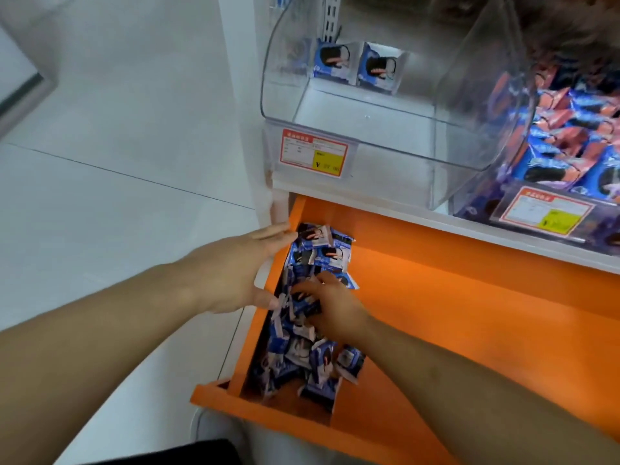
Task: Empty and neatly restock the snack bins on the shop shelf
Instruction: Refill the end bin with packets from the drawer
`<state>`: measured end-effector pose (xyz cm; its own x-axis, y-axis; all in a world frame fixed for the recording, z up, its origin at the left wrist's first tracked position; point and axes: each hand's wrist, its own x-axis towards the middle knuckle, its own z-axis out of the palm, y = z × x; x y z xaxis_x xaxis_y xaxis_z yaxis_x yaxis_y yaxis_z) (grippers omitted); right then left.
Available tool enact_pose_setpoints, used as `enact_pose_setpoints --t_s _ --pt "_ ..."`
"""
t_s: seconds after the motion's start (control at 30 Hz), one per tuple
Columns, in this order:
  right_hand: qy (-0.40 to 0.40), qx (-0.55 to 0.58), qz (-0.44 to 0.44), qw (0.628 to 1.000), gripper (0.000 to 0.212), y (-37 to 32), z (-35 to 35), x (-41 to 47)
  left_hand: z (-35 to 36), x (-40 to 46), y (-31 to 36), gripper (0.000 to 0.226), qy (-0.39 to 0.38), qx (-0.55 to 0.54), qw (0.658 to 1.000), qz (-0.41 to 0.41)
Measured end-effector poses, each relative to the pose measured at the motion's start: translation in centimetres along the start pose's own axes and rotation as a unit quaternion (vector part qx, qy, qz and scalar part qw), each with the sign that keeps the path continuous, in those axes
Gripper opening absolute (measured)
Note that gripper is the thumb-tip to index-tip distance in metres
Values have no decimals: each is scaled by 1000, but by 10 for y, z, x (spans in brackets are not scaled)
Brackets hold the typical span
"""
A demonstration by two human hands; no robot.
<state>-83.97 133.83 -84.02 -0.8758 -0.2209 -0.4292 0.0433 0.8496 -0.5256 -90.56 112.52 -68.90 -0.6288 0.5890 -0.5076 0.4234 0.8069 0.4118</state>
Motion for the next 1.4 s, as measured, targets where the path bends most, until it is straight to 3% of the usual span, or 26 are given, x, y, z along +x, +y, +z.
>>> enact_pose_setpoints --t_s 0.23,0.37,0.5,0.7,0.87,1.0,1.13,1.23,1.4 --pt "35 261 52 963 48 -30 -66 -50 -23 -6 29 96 37 47 998 25" --pt "71 341 31 937 53 -67 -117 -94 -42 -20 59 72 57 -68 993 76" --pt "113 347 3 931 57 -91 -164 -135 -53 -28 80 61 95 -225 966 81" --pt "190 310 4 932 98 -96 -200 -175 -76 -43 105 63 162 -327 926 100" --pt "223 256 -45 939 94 -100 -224 -189 -87 -54 112 56 209 -344 906 132" --pt "235 243 -49 940 92 -100 -237 -185 -100 -55 121 30 220 -375 890 136" --pt "252 191 -46 948 90 -94 -256 -186 -113 -46 129 36 228 -396 883 107" --pt "324 146 -31 934 79 -80 -279 -186 -135 -25 133 39 299 -368 876 94" --pt "414 174 -42 893 68 -55 -311 -185 -167 74 141 31 366 -205 902 103"
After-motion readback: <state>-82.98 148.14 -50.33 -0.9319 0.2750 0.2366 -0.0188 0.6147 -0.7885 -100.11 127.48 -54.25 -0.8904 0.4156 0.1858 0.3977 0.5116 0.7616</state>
